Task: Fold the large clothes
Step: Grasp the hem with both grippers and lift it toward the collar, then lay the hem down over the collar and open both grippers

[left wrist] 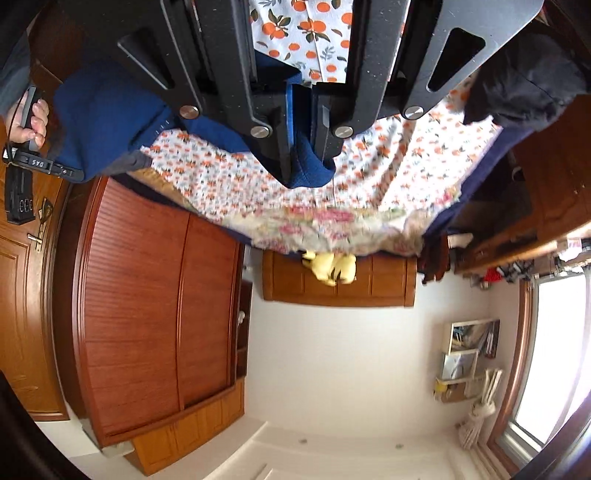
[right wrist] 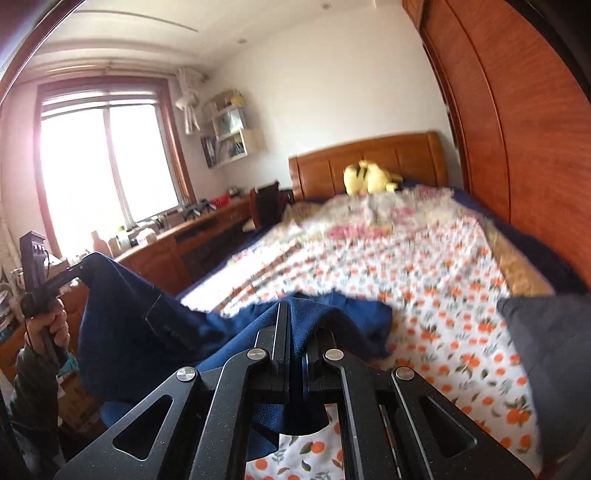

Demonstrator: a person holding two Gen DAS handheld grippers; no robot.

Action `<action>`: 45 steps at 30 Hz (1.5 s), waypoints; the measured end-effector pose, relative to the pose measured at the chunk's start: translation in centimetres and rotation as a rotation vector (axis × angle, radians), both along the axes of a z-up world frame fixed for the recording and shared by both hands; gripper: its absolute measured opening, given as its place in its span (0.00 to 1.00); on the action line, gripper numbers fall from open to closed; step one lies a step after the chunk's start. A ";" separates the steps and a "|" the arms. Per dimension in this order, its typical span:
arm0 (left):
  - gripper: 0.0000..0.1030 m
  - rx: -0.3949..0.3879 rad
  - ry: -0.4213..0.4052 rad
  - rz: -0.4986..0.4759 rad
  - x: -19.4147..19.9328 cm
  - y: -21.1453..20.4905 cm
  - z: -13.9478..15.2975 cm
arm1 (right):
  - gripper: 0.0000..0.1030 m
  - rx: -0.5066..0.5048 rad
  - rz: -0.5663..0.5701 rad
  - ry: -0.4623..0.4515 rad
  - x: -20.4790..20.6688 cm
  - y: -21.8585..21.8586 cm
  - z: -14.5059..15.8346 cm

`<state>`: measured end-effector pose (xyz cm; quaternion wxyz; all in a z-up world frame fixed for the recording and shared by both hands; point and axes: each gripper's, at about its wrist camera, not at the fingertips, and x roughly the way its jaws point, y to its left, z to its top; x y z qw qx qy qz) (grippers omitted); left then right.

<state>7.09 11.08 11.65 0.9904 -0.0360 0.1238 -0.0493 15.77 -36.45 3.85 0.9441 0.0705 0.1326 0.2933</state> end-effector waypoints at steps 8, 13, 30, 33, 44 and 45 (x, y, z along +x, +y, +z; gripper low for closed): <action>0.06 0.006 -0.139 0.011 -5.1 0.1 4.2 | 0.03 0.023 0.019 -0.119 -8.3 -2.9 1.8; 0.06 0.027 -0.094 0.033 -3.6 0.7 2.6 | 0.03 -0.011 0.005 -0.092 -7.1 -2.8 0.1; 0.06 0.014 0.235 0.138 14.6 4.3 -12.0 | 0.03 -0.209 -0.067 0.193 13.4 6.6 -14.2; 0.06 0.019 0.251 0.131 16.4 4.4 -12.9 | 0.03 -0.240 -0.087 0.194 16.7 8.6 -14.2; 0.07 0.029 0.227 0.118 18.2 4.6 -14.4 | 0.03 -0.333 -0.131 0.193 19.5 13.7 -14.5; 0.07 0.038 0.226 0.114 18.3 4.7 -14.4 | 0.03 -0.348 -0.133 0.195 19.8 14.0 -14.7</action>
